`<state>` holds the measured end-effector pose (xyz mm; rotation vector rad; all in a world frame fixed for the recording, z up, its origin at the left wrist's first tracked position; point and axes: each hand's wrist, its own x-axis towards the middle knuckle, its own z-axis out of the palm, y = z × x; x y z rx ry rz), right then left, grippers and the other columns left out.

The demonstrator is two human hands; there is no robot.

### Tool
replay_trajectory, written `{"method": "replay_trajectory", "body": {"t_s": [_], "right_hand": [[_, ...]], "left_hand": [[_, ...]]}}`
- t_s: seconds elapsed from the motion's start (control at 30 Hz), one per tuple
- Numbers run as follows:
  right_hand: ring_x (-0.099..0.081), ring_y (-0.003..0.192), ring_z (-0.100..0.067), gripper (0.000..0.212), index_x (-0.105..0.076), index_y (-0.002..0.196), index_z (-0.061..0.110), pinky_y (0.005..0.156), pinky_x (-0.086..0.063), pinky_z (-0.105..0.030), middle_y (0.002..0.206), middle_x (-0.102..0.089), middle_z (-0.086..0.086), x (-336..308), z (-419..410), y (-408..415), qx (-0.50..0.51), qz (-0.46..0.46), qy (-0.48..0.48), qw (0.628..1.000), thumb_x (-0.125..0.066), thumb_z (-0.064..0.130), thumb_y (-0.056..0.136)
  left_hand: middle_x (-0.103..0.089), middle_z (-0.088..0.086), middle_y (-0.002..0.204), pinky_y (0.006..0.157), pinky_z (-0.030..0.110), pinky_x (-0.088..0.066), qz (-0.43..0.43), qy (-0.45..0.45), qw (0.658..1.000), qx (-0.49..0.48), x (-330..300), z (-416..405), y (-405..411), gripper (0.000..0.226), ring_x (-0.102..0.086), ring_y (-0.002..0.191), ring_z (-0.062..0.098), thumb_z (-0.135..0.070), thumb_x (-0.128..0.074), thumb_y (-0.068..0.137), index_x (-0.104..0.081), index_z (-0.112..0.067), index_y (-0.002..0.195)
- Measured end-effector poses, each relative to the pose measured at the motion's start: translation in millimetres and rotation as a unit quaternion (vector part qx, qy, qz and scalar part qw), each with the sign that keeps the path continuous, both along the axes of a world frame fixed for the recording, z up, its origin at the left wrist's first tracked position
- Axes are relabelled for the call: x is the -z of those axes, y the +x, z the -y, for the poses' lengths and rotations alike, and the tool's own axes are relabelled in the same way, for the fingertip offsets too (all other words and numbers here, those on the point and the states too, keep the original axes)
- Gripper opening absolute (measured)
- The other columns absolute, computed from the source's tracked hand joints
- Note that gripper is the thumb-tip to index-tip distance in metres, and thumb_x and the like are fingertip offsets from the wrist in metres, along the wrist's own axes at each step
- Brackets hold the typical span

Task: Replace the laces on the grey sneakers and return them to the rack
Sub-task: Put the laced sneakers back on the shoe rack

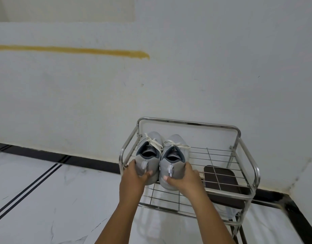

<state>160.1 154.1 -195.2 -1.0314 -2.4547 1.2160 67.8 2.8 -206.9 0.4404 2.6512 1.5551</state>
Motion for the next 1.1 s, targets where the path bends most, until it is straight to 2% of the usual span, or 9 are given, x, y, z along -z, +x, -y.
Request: {"method": "replay_trajectory", "body": {"t_s": [0.1, 0.27, 0.43, 0.7, 0.8, 0.97, 1.1], "right_hand": [[-0.057, 0.109, -0.026, 0.087, -0.033, 0.137, 0.022, 0.083, -0.051, -0.036, 0.12, -0.054, -0.007, 13.8, 10.1, -3.5, 0.037, -0.028, 0.064, 0.997, -0.078, 0.051, 0.068], [-0.057, 0.112, -0.025, 0.084, -0.029, 0.14, 0.023, 0.083, -0.052, -0.037, 0.124, -0.058, -0.002, 22.6, 9.4, -13.7, 0.051, -0.062, 0.081, 0.994, -0.073, 0.05, 0.075], [-0.056, 0.112, -0.023, 0.086, -0.027, 0.143, 0.023, 0.082, -0.052, -0.036, 0.125, -0.057, -0.001, 29.5, 1.9, -21.4, 0.049, -0.08, 0.08, 0.992, -0.072, 0.052, 0.075], [-0.055, 0.115, -0.021, 0.084, -0.03, 0.144, 0.024, 0.085, -0.053, -0.037, 0.128, -0.056, 0.001, 39.9, -3.6, -29.8, 0.064, -0.111, 0.085, 0.988, -0.074, 0.048, 0.077], [-0.056, 0.114, -0.02, 0.083, -0.033, 0.143, 0.025, 0.083, -0.053, -0.035, 0.126, -0.057, 0.001, 39.8, -4.1, -30.8, 0.07, -0.112, 0.084, 0.988, -0.075, 0.049, 0.076], [-0.056, 0.111, -0.019, 0.083, -0.036, 0.141, 0.024, 0.078, -0.052, -0.032, 0.123, -0.057, 0.002, 38.0, -6.0, -31.8, 0.068, -0.111, 0.087, 0.988, -0.076, 0.05, 0.073], [-0.055, 0.113, -0.019, 0.081, -0.035, 0.143, 0.025, 0.081, -0.049, -0.029, 0.126, -0.053, 0.0, 37.0, -8.3, -28.1, 0.049, -0.111, 0.065, 0.99, -0.075, 0.046, 0.076]], "left_hand": [[-0.061, -0.01, 0.111, 0.074, 0.033, -0.048, -0.024, -0.004, 1.0, -0.014, 3.9, -1.0, 5.5, 0.048, -0.058, 0.096, 0.015, -0.046, -0.07, 0.079, -0.05, -0.029, 0.12], [-0.057, -0.011, 0.113, 0.073, 0.029, -0.042, -0.05, -0.013, 0.998, -0.02, 7.3, -4.5, 0.6, 0.05, -0.056, 0.096, 0.014, -0.044, -0.066, 0.085, -0.047, -0.026, 0.127], [-0.061, -0.005, 0.119, 0.078, 0.029, -0.048, -0.055, -0.013, 0.998, -0.012, 15.6, -11.5, -13.3, 0.054, -0.059, 0.101, 0.016, -0.041, -0.066, 0.086, -0.045, -0.022, 0.132], [-0.054, 0.0, 0.133, 0.088, 0.029, -0.045, -0.039, 0.0, 0.999, 0.002, 24.2, -23.4, -28.2, 0.064, -0.053, 0.118, 0.018, -0.03, -0.064, 0.09, -0.034, -0.019, 0.144], [-0.053, 0.001, 0.134, 0.09, 0.032, -0.047, -0.038, 0.003, 0.999, 0.003, 26.4, -25.1, -30.4, 0.065, -0.053, 0.119, 0.018, -0.029, -0.063, 0.091, -0.031, -0.019, 0.146], [-0.052, 0.001, 0.136, 0.086, 0.028, -0.043, -0.035, 0.011, 0.999, 0.01, 28.0, -28.6, -33.4, 0.064, -0.053, 0.12, 0.017, -0.027, -0.061, 0.092, -0.03, -0.018, 0.147], [-0.052, 0.0, 0.135, 0.086, 0.029, -0.046, -0.026, 0.006, 0.999, 0.02, 33.9, -27.8, -37.4, 0.064, -0.055, 0.11, 0.01, -0.025, -0.059, 0.094, -0.026, -0.022, 0.148]]}}
